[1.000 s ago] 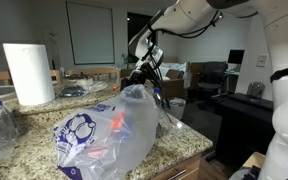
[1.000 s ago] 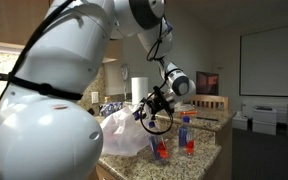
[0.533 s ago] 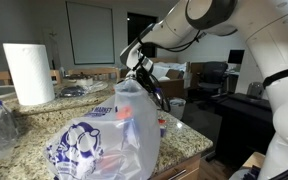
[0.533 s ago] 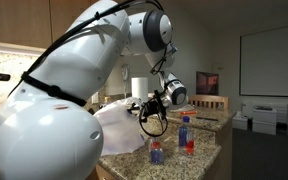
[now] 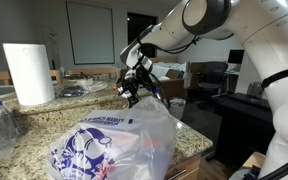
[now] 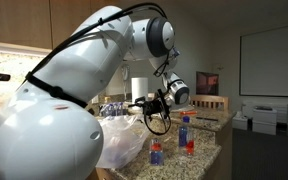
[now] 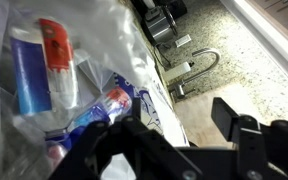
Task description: Put the water bottles on the counter in the plastic bag
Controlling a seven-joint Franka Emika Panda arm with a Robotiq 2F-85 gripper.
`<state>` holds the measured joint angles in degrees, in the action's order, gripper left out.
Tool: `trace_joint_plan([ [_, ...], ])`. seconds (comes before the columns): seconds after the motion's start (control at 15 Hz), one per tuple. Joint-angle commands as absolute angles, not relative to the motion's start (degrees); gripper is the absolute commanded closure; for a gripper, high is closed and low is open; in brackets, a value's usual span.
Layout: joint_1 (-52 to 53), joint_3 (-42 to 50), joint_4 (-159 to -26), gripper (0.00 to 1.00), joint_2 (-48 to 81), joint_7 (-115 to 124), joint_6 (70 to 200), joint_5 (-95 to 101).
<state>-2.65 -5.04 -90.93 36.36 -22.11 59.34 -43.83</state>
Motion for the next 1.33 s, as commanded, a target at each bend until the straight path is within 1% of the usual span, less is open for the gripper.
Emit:
trace_joint_plan([
  [0.0, -1.8, -4.3, -89.8, 0.01, 35.9, -19.7, 59.9, -44.4],
  [0.6, -0.6, -4.3, -87.4, 0.0, 33.1, -20.9, 61.6, -41.3],
  [1.0, 4.2, -6.1, -83.3, 0.0, 34.7, -19.0, 61.0, -32.7],
  [1.27, 6.7, -8.0, -82.6, 0.0, 36.6, -19.5, 61.1, -30.5],
])
